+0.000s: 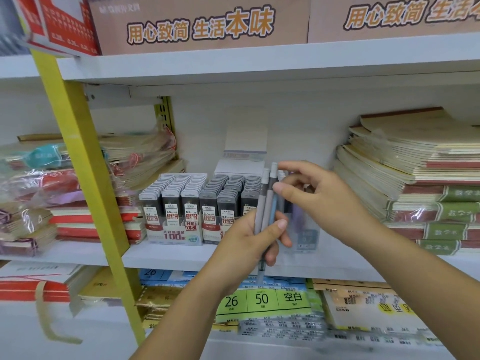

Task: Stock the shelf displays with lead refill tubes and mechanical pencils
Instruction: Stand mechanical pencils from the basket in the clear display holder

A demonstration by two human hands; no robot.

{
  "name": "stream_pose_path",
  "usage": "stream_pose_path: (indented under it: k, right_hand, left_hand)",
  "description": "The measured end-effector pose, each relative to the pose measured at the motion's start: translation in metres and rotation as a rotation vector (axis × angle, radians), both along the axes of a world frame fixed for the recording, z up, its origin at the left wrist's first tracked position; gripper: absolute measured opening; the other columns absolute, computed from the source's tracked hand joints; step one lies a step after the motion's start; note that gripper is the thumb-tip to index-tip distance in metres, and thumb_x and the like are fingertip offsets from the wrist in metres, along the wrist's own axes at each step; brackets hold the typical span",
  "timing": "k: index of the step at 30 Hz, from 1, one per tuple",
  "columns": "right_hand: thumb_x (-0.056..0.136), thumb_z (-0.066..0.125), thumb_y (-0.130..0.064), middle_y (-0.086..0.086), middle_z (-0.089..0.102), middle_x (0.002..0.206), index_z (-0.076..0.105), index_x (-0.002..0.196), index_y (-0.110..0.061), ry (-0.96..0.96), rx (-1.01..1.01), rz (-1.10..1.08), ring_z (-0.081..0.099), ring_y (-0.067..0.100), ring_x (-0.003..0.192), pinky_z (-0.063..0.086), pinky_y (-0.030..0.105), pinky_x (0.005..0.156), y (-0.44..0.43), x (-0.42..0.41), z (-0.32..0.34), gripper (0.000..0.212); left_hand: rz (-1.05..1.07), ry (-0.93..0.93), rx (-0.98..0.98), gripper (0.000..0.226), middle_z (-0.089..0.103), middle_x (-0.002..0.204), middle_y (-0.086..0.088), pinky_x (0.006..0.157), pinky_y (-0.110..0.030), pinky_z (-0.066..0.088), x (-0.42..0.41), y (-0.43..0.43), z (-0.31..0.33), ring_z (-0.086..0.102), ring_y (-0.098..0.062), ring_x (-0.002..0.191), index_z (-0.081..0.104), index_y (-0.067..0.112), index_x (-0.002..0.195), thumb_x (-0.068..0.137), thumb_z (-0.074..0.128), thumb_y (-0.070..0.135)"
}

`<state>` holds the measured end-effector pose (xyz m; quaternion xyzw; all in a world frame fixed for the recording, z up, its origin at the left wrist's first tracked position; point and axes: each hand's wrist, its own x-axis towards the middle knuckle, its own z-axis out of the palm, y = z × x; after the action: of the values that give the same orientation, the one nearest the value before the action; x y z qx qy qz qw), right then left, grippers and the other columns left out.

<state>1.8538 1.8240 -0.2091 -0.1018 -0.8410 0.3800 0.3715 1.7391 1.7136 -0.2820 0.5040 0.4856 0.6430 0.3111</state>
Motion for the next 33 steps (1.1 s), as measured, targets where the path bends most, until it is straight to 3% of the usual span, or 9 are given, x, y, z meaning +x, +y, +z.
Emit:
stream_pose_path:
  k: [6, 11, 14, 17, 22, 24, 28, 31, 33]
  right_hand:
    - [0.081, 0.072, -0.014, -0.001, 0.075, 0.085, 0.064, 0.101, -0.018, 0.088, -0.247, 0.086, 0.068, 0.011, 0.082, 0.053, 0.017, 0.075, 0.008, 0.006, 0.000, 0.021]
    - [0.090, 0.062, -0.004, 0.006, 0.075, 0.082, 0.056, 0.095, -0.015, 0.322, -0.360, 0.003, 0.072, 0.020, 0.077, 0.056, 0.025, 0.061, 0.023, 0.014, 0.016, 0.013]
    - [0.091, 0.060, -0.002, 0.003, 0.073, 0.078, 0.050, 0.099, -0.023, 0.383, -0.171, -0.068, 0.072, 0.019, 0.081, 0.056, 0.024, 0.063, 0.034, 0.019, 0.028, 0.025]
    - [0.089, 0.067, -0.013, 0.002, 0.070, 0.080, 0.049, 0.097, -0.034, 0.234, 0.116, -0.163, 0.069, 0.018, 0.082, 0.054, 0.031, 0.074, 0.041, 0.013, 0.030, 0.030]
    - [0.087, 0.068, -0.025, -0.013, 0.066, 0.081, 0.050, 0.096, -0.030, -0.030, 0.432, -0.312, 0.055, -0.006, 0.063, 0.036, 0.009, 0.056, 0.054, -0.006, 0.022, 0.021]
    - [0.087, 0.068, -0.024, -0.010, 0.065, 0.086, 0.050, 0.094, -0.029, -0.083, 0.458, -0.321, 0.056, -0.008, 0.074, 0.035, 0.008, 0.060, 0.059, -0.011, 0.019, 0.021]
    - [0.084, 0.071, -0.020, -0.012, 0.061, 0.082, 0.053, 0.085, -0.024, -0.109, 0.464, -0.325, 0.058, 0.017, 0.094, 0.047, 0.036, 0.078, 0.064, -0.016, 0.015, 0.018]
    - [0.082, 0.074, -0.020, -0.012, 0.062, 0.080, 0.054, 0.079, -0.026, -0.094, 0.438, -0.314, 0.060, 0.014, 0.089, 0.046, 0.031, 0.074, 0.067, -0.015, 0.017, 0.021]
    - [0.081, 0.076, -0.021, -0.008, 0.064, 0.079, 0.055, 0.076, -0.028, -0.099, 0.385, -0.293, 0.060, 0.002, 0.078, 0.043, 0.015, 0.066, 0.069, -0.016, 0.020, 0.023]
  left_hand:
    - [-0.009, 0.032, -0.066, 0.007, 0.056, 0.067, 0.002, 0.049, -0.020, 0.038, -0.001, 0.002, 0.000, 0.039, -0.008, 0.048, 0.062, 0.019, 0.094, 0.100, 0.058, 0.021]
    - [0.072, -0.027, -0.102, 0.033, 0.056, 0.068, 0.005, 0.045, -0.020, 0.034, -0.005, 0.000, 0.000, 0.035, -0.007, 0.046, 0.061, 0.014, 0.101, 0.091, 0.057, 0.045]
    - [0.141, -0.128, -0.112, 0.027, 0.054, 0.065, 0.006, 0.043, -0.020, 0.028, -0.010, 0.001, -0.003, 0.032, -0.007, 0.044, 0.061, 0.014, 0.103, 0.103, 0.047, 0.037]
    - [0.168, -0.199, -0.117, 0.022, 0.054, 0.064, 0.005, 0.042, -0.020, 0.025, -0.014, 0.001, -0.003, 0.031, -0.008, 0.043, 0.061, 0.013, 0.104, 0.106, 0.041, 0.023]
    - [0.173, -0.163, -0.094, 0.022, 0.058, 0.067, 0.003, 0.045, -0.021, 0.033, -0.017, 0.000, -0.005, 0.037, -0.008, 0.047, 0.062, 0.013, 0.108, 0.106, 0.040, 0.019]
    - [0.179, -0.146, -0.092, 0.022, 0.059, 0.067, 0.004, 0.047, -0.021, 0.035, -0.017, 0.001, -0.006, 0.040, -0.008, 0.049, 0.062, 0.014, 0.109, 0.106, 0.040, 0.018]
    - [0.192, -0.122, -0.095, 0.024, 0.061, 0.069, 0.006, 0.050, -0.020, 0.039, -0.019, 0.000, -0.007, 0.044, -0.008, 0.052, 0.063, 0.017, 0.110, 0.106, 0.039, 0.016]
    - [0.205, -0.098, -0.096, 0.024, 0.062, 0.070, 0.007, 0.052, -0.020, 0.041, -0.020, 0.000, -0.007, 0.046, -0.008, 0.054, 0.064, 0.020, 0.110, 0.106, 0.040, 0.018]
    - [0.216, -0.076, -0.095, 0.024, 0.063, 0.071, 0.008, 0.054, -0.020, 0.043, -0.020, -0.001, -0.009, 0.047, -0.007, 0.055, 0.064, 0.021, 0.110, 0.107, 0.040, 0.021]
